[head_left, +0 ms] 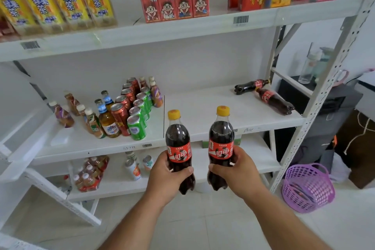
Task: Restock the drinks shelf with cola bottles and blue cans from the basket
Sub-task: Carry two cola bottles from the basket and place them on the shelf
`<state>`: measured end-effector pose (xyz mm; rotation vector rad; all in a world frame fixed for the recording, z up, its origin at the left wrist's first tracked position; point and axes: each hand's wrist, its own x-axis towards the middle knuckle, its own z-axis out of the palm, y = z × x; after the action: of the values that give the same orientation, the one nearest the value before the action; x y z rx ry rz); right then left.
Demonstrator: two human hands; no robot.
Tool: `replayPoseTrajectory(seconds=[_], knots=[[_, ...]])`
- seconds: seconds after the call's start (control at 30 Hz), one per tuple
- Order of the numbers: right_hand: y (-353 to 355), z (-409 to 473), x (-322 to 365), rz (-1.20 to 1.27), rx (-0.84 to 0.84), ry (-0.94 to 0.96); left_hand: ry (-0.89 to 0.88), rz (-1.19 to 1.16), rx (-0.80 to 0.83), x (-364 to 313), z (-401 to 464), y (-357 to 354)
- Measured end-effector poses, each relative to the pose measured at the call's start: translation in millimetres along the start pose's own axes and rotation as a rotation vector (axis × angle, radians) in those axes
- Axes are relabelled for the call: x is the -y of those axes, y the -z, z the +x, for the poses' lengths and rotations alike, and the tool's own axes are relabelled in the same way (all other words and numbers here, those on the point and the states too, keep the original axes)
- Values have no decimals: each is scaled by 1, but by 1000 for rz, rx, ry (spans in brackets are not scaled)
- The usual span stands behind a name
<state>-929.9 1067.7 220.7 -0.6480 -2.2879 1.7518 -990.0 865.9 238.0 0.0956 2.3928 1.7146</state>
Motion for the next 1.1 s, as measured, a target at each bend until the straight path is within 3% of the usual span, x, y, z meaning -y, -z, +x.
replayPoseTrajectory(seconds=[0.53,1.1], knots=[[-34,158,16,-80,15,-30,-19,-11,36,4,172,-14],[-52,337,13,-130,164,48,32,39,-132,9,322,-64]])
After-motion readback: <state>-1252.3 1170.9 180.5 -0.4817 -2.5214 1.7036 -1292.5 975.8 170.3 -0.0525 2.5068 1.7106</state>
